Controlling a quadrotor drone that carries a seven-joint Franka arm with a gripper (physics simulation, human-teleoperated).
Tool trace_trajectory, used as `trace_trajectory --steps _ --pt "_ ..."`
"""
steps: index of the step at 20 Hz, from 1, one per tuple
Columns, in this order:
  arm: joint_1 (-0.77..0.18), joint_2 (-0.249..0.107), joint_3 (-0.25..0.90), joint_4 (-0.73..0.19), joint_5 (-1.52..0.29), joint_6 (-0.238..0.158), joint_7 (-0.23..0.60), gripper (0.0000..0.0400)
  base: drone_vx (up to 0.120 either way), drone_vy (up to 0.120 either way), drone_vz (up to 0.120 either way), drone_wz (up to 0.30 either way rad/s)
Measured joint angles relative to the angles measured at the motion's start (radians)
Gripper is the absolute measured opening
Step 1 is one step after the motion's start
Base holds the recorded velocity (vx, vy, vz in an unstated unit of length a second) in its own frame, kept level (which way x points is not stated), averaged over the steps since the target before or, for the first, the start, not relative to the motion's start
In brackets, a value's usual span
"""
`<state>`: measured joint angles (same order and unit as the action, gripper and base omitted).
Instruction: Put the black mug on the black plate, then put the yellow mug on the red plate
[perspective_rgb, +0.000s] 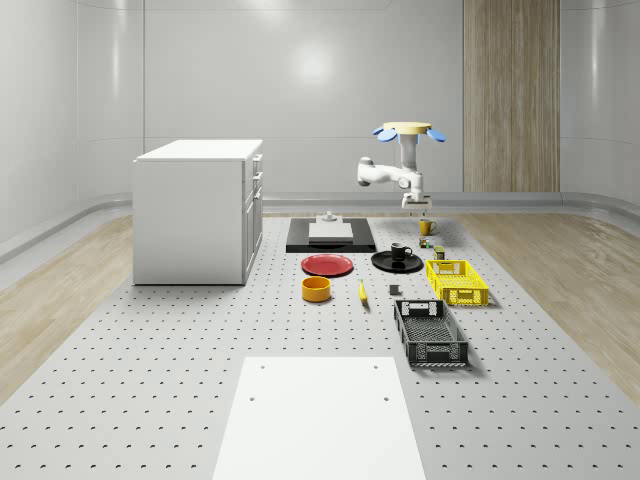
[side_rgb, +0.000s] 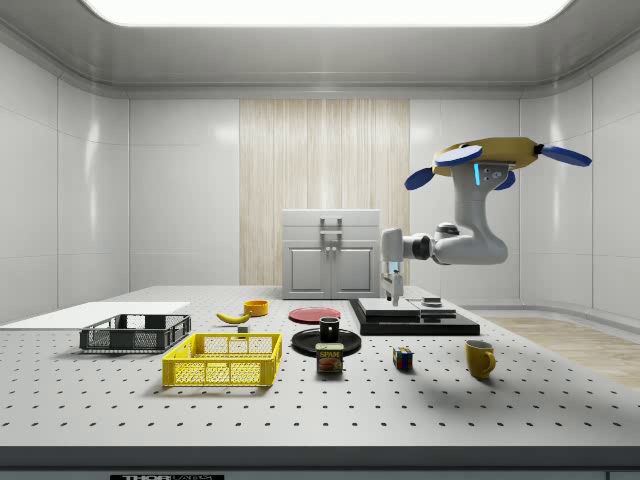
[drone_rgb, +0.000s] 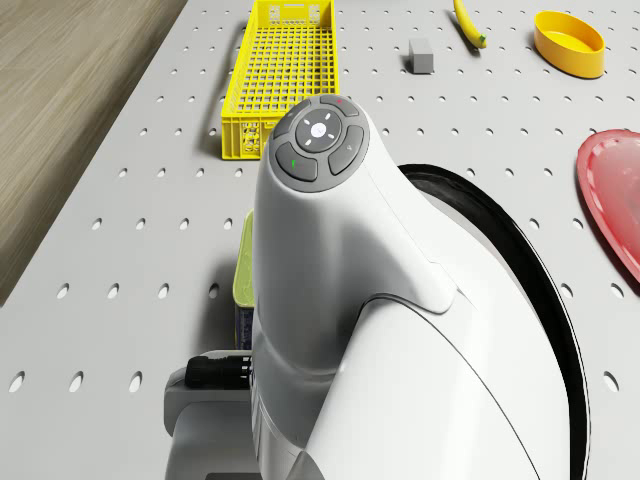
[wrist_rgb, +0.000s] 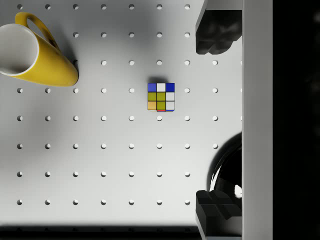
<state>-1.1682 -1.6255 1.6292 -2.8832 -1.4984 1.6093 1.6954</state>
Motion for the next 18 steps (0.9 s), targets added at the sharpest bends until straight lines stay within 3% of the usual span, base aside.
trace_trajectory --steps 7,18 --pt "0.0 0.0 0.0 0.0 0.0 0.0 0.0 0.04 -0.12 0.097 0.0 0.0" --pt "0.0 0.0 0.0 0.0 0.0 0.0 0.0 0.04 -0.12 0.0 0.0 0.0"
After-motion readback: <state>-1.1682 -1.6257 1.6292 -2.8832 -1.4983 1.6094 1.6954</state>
